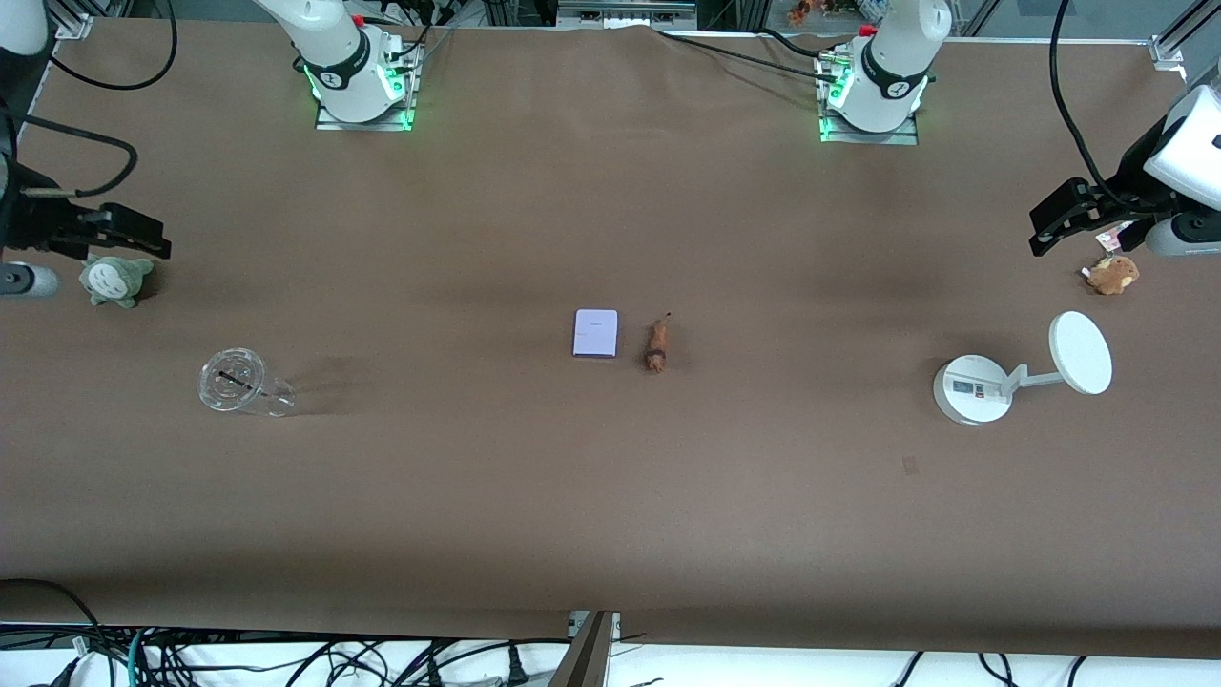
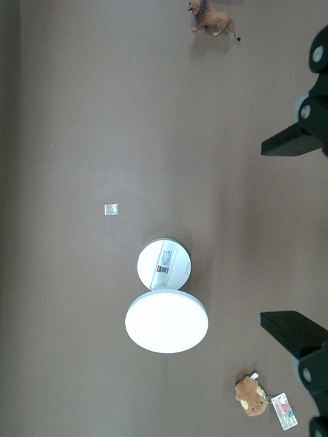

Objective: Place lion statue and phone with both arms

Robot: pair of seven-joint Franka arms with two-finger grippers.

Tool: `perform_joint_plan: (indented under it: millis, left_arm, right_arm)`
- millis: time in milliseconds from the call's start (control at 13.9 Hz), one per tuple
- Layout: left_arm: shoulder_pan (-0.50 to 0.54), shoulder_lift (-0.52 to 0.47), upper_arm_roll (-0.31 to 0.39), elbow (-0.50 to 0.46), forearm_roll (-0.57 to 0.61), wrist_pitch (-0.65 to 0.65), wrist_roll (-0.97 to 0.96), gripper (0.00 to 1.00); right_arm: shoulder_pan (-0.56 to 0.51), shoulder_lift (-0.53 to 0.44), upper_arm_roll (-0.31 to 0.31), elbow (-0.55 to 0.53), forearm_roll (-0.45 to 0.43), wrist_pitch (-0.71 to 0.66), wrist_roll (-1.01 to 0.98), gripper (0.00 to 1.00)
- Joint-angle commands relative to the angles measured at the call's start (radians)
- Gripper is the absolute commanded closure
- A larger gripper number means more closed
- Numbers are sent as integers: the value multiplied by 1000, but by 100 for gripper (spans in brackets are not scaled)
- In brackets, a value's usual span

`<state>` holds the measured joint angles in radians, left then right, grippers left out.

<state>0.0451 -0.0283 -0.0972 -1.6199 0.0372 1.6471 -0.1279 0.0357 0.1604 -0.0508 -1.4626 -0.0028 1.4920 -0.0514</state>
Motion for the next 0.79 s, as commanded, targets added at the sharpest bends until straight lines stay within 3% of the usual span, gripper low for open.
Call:
perform_joint_plan:
  millis: [0, 216, 575, 719]
  left_arm:
    - [7, 11, -9, 3, -11, -7, 27, 0]
    - [-10, 40, -18, 2, -13, -10, 25, 0]
    - [-40, 220, -160, 15, -13, 11, -10, 0]
    - [-50, 283, -209, 9, -14, 107, -90, 0]
  right_arm:
    - [48, 60, 5, 27, -12, 11, 16, 0]
    - [58, 80, 6, 28, -3, 48, 13, 0]
    - [99, 113, 5, 28, -8, 89, 19, 0]
    - [105, 134, 5, 27, -5, 117, 21, 0]
